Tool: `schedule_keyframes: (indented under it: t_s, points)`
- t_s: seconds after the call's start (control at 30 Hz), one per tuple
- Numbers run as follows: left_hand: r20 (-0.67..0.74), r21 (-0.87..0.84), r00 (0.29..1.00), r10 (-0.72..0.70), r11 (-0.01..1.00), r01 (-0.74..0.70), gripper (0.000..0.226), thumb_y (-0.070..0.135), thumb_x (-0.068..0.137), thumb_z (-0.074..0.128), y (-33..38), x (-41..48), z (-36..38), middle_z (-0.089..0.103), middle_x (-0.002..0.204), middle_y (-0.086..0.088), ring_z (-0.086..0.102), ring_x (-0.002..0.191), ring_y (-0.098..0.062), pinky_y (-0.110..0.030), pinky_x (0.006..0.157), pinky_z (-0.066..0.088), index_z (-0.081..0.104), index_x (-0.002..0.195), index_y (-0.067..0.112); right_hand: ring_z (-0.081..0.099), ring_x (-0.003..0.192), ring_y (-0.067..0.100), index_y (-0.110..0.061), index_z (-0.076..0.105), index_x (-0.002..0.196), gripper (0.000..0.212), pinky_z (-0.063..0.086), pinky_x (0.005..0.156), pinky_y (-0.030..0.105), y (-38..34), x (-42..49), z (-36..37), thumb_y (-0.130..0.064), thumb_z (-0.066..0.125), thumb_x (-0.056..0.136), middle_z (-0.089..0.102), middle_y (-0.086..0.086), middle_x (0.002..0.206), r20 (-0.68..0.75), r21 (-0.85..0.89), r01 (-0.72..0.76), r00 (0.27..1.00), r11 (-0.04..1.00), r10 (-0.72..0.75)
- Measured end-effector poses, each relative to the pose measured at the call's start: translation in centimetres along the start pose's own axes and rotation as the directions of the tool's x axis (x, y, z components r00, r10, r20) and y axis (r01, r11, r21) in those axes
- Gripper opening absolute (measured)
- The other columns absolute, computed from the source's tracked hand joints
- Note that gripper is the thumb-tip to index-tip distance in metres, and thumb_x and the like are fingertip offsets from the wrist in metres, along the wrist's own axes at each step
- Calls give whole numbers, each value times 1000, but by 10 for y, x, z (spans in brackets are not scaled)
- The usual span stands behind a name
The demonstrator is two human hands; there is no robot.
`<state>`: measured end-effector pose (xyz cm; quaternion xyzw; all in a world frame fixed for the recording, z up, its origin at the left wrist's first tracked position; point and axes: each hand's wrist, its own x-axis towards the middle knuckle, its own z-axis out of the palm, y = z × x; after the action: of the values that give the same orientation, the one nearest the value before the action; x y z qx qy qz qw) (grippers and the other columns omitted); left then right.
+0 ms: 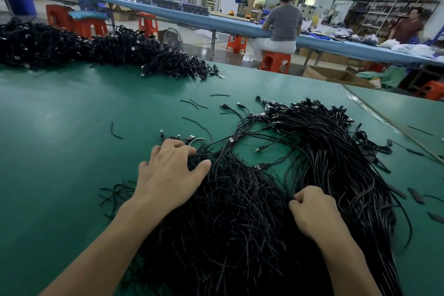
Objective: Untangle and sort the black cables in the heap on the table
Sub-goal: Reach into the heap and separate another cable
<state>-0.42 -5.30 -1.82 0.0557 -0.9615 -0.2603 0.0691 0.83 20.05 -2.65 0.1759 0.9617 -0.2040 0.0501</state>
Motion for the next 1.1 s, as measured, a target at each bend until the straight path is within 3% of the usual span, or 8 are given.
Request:
schedule_keyframes:
  t_s: [0.2, 0.27, 0.4, 0.5, 0.67, 0.83, 0.97, 1.1]
  points:
    - [-39, -89, 998, 58, 994, -61, 47, 61, 88, 50, 6, -4, -4, 49, 134, 12, 42, 126, -15, -45, 100, 39, 62, 123, 33, 32, 54, 21, -13, 34, 64, 32, 28, 52, 31, -1, -1, -7, -14, 50, 92, 38, 4, 61, -61, 134, 31, 998, 991, -23]
    - [-38, -111, 997, 67, 991, -71, 44, 60, 88, 50, 8, -6, -5, 51, 132, 12, 43, 125, -14, -45, 101, 40, 62, 121, 33, 42, 53, 26, -4, 48, 65, 33, 37, 52, 33, -2, -2, -8, -17, 50, 95, 48, 8, 59, -68, 198, 48, 997, 979, -36]
    - [-29, -133, 997, 74, 988, -78, 40, 59, 89, 51, 11, -8, -7, 52, 132, 11, 46, 124, -14, -46, 103, 41, 63, 117, 35, 67, 81, 31, -5, 64, 103, 30, 54, 75, 40, -2, -1, -4, -26, 43, 103, 70, 13, 86, -55, 302, 43, 998, 952, -27]
    - [-23, -146, 997, 79, 986, -82, 36, 58, 89, 52, 13, -9, -6, 53, 131, 12, 46, 124, -14, -47, 104, 41, 63, 115, 35, 64, 84, 21, -12, 60, 115, 26, 48, 68, 30, 2, 5, -1, -21, 39, 105, 69, 8, 93, -40, 293, 32, 999, 956, -21]
    - [-24, -168, 996, 91, 981, -93, 34, 57, 89, 53, 15, -11, -7, 54, 128, 12, 48, 124, -14, -47, 104, 41, 64, 113, 35, 40, 48, 17, -2, 61, 70, 38, 34, 51, 27, 5, 6, 2, -17, 47, 101, 54, 4, 55, -59, 250, 73, 996, 966, -60]
    - [-33, -181, 991, 128, 975, -132, 32, 54, 91, 54, 17, -12, -7, 55, 128, 13, 48, 124, -12, -46, 105, 41, 64, 114, 34, 63, 72, 39, 3, 68, 99, 29, 53, 67, 47, -1, 5, -8, -15, 45, 100, 65, 23, 76, -98, 399, 108, 992, 910, -75]
    - [-54, -216, 983, 177, 959, -185, 29, 50, 92, 56, 19, -14, -8, 56, 126, 13, 48, 125, -11, -43, 106, 40, 65, 114, 33, 53, 48, 10, -8, 63, 80, 31, 44, 46, 29, -4, 1, -20, -11, 41, 102, 54, 0, 58, -148, 616, 158, 985, 772, -83]
    - [-72, -238, 970, 231, 941, -242, 30, 48, 89, 61, 21, -17, -10, 57, 124, 14, 48, 124, -10, -41, 107, 40, 64, 116, 35, 34, 48, 13, -19, 64, 76, 32, 28, 49, 32, -22, -18, -34, -18, 43, 100, 43, -9, 50, -195, 585, 316, 949, 747, -248]
